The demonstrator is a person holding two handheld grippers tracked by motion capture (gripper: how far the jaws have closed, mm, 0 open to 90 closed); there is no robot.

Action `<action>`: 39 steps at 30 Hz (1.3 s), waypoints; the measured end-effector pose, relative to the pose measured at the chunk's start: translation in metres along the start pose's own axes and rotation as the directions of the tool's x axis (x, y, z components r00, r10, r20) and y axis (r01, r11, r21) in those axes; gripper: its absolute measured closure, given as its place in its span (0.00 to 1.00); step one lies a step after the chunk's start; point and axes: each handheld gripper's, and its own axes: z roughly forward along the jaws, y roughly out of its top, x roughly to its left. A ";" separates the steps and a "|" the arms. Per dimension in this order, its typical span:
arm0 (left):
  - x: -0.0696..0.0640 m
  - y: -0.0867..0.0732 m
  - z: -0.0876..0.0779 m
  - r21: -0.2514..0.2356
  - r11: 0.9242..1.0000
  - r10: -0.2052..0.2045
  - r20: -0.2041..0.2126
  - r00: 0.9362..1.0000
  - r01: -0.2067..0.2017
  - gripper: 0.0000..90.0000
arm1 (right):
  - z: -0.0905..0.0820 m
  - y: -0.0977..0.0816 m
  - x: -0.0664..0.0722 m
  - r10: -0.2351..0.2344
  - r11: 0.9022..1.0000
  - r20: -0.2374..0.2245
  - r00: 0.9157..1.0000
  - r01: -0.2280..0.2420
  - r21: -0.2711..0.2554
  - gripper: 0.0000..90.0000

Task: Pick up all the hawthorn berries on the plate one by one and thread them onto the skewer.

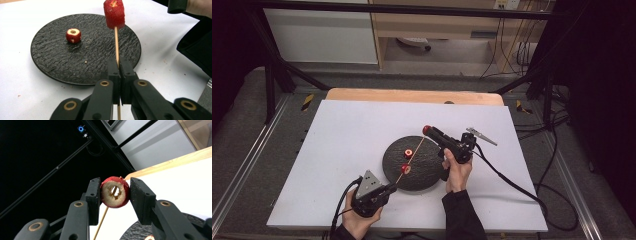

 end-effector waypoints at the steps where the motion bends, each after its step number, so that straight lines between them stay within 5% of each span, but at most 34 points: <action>1: 0.001 0.001 -0.001 0.003 1.000 -0.003 0.002 1.000 0.003 0.98 | 0.000 0.000 0.000 -0.001 1.000 0.000 1.000 0.001 0.000 0.69; 6: 0.004 -0.006 -0.002 0.014 1.000 -0.015 0.025 1.000 0.015 0.99 | -0.003 0.007 0.000 -0.015 1.000 0.009 1.000 0.015 -0.023 0.69; 15: 0.005 -0.005 -0.003 -0.008 0.999 -0.048 0.038 0.998 0.048 0.98 | -0.003 0.005 -0.002 -0.095 0.995 -0.001 0.995 0.095 0.032 0.69; 39: -0.004 -0.005 0.016 0.031 1.000 -0.007 0.014 1.000 0.006 0.99 | -0.006 -0.003 0.003 -0.032 0.999 0.000 0.999 0.032 0.029 0.70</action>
